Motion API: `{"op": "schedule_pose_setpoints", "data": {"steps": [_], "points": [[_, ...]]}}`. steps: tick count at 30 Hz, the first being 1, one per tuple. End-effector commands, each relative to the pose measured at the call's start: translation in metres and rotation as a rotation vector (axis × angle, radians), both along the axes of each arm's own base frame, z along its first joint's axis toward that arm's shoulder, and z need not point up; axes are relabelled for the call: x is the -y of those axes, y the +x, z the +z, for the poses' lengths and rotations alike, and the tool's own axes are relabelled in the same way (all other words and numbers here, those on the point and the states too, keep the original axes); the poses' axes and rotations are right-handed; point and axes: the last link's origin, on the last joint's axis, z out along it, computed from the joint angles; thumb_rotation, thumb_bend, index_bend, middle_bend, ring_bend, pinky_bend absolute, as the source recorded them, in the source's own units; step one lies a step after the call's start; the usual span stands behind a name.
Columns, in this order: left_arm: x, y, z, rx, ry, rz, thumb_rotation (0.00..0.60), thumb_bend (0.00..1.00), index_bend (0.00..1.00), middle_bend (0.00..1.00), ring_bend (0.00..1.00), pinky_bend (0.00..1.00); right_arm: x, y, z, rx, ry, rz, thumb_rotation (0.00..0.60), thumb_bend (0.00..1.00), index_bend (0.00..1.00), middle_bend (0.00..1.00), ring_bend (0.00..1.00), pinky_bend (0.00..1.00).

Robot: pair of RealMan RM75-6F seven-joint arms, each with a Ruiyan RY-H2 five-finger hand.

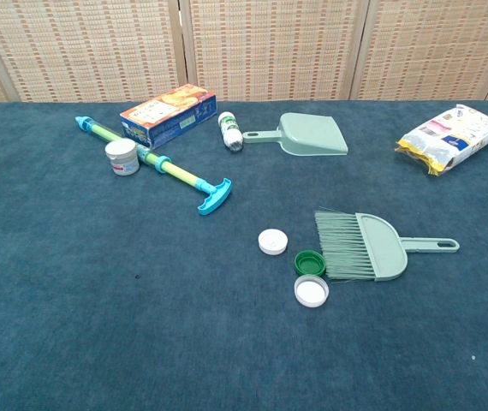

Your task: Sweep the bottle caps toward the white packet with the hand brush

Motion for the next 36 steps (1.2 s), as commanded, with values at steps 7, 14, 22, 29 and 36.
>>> {"op": "schedule_pose_setpoints", "data": {"steps": [7,14,22,29,36], "points": [[0.000,0.000,0.000,0.000,0.000,0.000,0.600,0.47,0.00,0.00,0.00,0.10,0.011,0.022,-0.036,0.017,0.129,0.111,0.600,0.20,0.02,0.00,0.00,0.00],[0.000,0.000,0.000,0.000,0.000,0.000,0.600,0.48,0.00,0.00,0.00,0.11,0.039,0.053,-0.076,-0.033,0.262,0.163,0.600,0.20,0.15,0.10,0.00,0.00],[0.000,0.000,0.000,0.000,0.000,0.000,0.600,0.49,0.00,0.00,0.00,0.11,0.058,0.070,-0.101,-0.051,0.309,0.159,0.600,0.23,0.29,0.20,0.00,0.00],[0.000,0.000,0.000,0.000,0.000,0.000,0.600,0.49,0.00,0.00,0.00,0.11,0.066,0.075,-0.112,-0.057,0.336,0.145,0.600,0.28,0.37,0.26,0.00,0.00],[0.000,0.000,0.000,0.000,0.000,0.000,0.600,0.49,0.00,0.00,0.00,0.11,0.067,0.071,-0.113,-0.061,0.339,0.128,0.600,0.29,0.43,0.31,0.00,0.00]]}}
